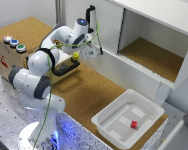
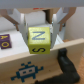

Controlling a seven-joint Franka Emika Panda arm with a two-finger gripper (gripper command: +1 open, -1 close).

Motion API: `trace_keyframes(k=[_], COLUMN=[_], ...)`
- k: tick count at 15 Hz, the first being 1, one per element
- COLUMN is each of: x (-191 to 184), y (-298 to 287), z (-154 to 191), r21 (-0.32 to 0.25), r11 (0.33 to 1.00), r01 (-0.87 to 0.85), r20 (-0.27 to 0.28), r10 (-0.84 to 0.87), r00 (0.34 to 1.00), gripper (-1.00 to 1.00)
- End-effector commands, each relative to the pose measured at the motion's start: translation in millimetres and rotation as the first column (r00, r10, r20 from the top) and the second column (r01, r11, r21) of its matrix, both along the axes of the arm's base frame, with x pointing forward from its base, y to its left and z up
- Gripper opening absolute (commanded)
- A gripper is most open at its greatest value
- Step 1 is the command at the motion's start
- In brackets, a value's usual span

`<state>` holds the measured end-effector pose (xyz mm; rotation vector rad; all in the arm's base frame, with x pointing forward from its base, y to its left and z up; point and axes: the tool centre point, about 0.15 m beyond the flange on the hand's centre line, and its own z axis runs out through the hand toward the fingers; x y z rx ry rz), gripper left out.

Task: Place the yellow block in the drawer

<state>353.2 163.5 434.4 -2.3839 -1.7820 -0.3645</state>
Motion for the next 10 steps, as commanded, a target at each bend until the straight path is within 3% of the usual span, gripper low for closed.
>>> trace_keyframes(k=[1, 5, 10], x=[14.0, 7.7, 17.0], y=[80.5, 132.5, 168.6], z=[-26.7, -55.3, -99.9], r21=[-0.024, -0.072, -0.191], r11=[0.984, 0.944, 0.902], r01=[-0.176, -0.323, -0.387], r20=[-0.078, -0.097, -0.120], r10=[0.173, 0.315, 0.370], r00=[0.982, 0.944, 0.921], gripper=[-1.00, -1.00, -1.00])
